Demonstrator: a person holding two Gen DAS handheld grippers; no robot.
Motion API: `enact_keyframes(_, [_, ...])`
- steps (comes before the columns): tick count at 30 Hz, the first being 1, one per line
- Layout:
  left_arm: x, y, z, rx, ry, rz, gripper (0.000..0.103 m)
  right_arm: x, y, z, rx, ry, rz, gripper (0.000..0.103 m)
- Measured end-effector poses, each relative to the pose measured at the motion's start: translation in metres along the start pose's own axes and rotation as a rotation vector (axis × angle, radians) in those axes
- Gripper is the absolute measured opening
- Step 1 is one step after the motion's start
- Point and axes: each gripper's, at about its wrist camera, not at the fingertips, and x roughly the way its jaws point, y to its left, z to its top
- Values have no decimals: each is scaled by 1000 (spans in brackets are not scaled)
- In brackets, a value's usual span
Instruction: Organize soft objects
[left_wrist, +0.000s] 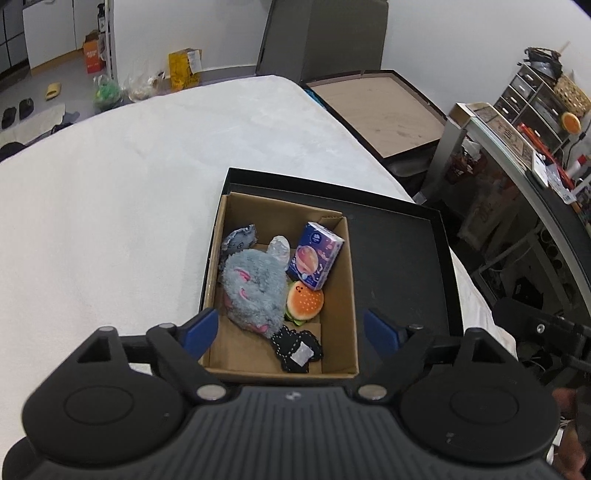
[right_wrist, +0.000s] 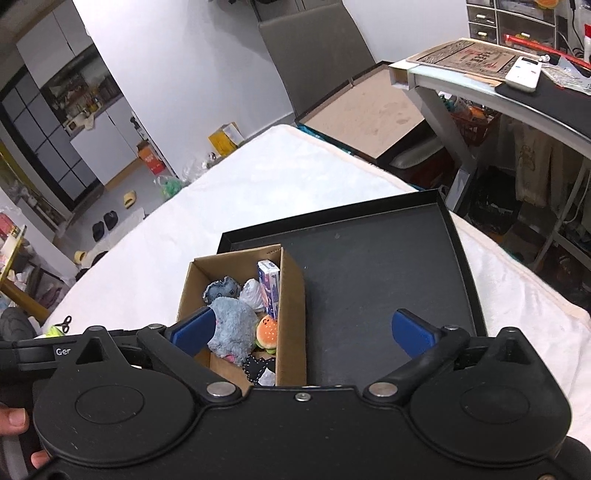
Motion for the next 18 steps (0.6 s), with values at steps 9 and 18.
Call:
enact_keyframes(9, [-24,-18,-15,48,-15,30,90,-24,-22,-3,13,-30,21,103])
enact_keyframes(18, [-49,-24,-28,47,-59,30,95,-44,-36,-9,9,-51,16,103])
